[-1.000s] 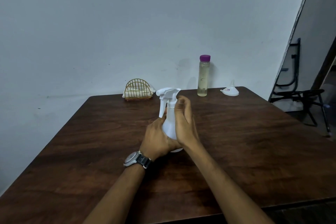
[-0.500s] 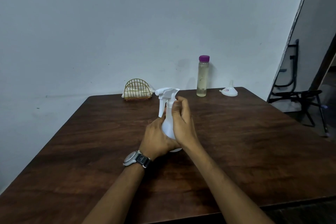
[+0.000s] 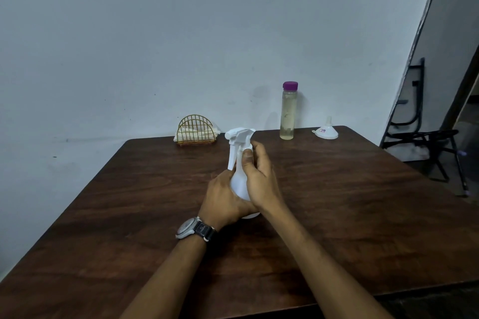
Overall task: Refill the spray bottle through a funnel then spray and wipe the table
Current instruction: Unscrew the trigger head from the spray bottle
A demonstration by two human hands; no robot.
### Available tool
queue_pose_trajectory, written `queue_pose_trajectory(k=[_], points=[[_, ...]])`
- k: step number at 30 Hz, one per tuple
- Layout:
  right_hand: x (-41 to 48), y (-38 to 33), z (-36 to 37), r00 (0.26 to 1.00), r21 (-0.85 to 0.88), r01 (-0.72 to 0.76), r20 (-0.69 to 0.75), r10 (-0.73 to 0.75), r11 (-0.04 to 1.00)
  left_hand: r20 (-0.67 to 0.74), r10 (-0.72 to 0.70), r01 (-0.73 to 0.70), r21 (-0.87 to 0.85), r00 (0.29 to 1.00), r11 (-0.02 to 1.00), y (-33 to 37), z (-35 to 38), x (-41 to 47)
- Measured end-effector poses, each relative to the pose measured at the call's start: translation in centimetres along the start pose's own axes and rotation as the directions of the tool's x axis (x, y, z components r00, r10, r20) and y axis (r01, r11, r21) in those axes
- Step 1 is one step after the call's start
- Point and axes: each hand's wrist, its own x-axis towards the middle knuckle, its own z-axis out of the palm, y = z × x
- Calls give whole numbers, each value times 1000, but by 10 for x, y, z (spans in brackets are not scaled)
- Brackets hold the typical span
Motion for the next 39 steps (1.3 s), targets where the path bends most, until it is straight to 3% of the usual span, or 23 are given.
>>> queue_pose_trajectory(k=[7,18,24,29,39], points=[[8,-10,-7,998,-4,56,22,-56,998,-13,-53,53,-12,998,999,-3,-1,-1],[26,-37,-40,997,160,61,45,-69,985,-52,-71,67,-67,996,995,-1,-1,-4],[30,-48,-48,999,106,36,11,-37,994,-39,-84,82,-54,996,995,-1,-2,-3],[28,-69,-58,979,6,205,7,-205,979,-40,-77,75,-48,996,996,0,-2,-3],[26,-87,-67,969,20,233,-87,-230,972,-14,-85,84,-62,996,995,0,-3,-4]])
